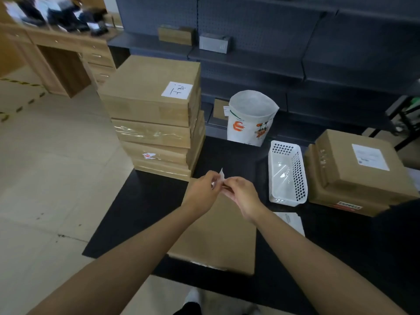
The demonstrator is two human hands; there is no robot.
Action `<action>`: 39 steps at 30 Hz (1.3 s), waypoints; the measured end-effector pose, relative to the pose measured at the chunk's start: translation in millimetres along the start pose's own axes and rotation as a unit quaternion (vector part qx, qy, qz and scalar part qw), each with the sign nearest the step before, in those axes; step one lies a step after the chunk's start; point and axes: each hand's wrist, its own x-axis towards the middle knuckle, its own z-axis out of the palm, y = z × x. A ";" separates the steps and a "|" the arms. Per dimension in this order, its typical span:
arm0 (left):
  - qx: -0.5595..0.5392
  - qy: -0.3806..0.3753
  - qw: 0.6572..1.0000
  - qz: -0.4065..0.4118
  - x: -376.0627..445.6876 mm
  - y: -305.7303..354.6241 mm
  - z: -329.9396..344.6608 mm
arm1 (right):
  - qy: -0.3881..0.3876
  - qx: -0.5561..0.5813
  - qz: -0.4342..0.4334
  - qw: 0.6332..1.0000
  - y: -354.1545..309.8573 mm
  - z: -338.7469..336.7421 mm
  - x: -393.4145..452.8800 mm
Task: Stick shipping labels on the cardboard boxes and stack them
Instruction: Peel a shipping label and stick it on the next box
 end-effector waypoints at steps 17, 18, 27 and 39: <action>0.040 -0.011 0.999 0.014 -7.9 -27.9 -16.4 | 0.068 -0.076 -0.030 0.994 17.4 36.7 -6.2; 0.041 -0.010 0.999 0.013 -8.9 -27.4 -16.7 | 0.067 -0.073 -0.029 0.995 17.7 37.0 -6.5; 0.051 -0.017 0.999 0.004 -16.6 -29.9 -15.8 | 0.042 -0.089 -0.018 0.995 25.8 33.9 -5.0; 0.054 -0.008 0.998 0.010 -19.8 -28.5 -12.3 | 0.043 -0.158 -0.049 0.985 32.6 30.9 -3.5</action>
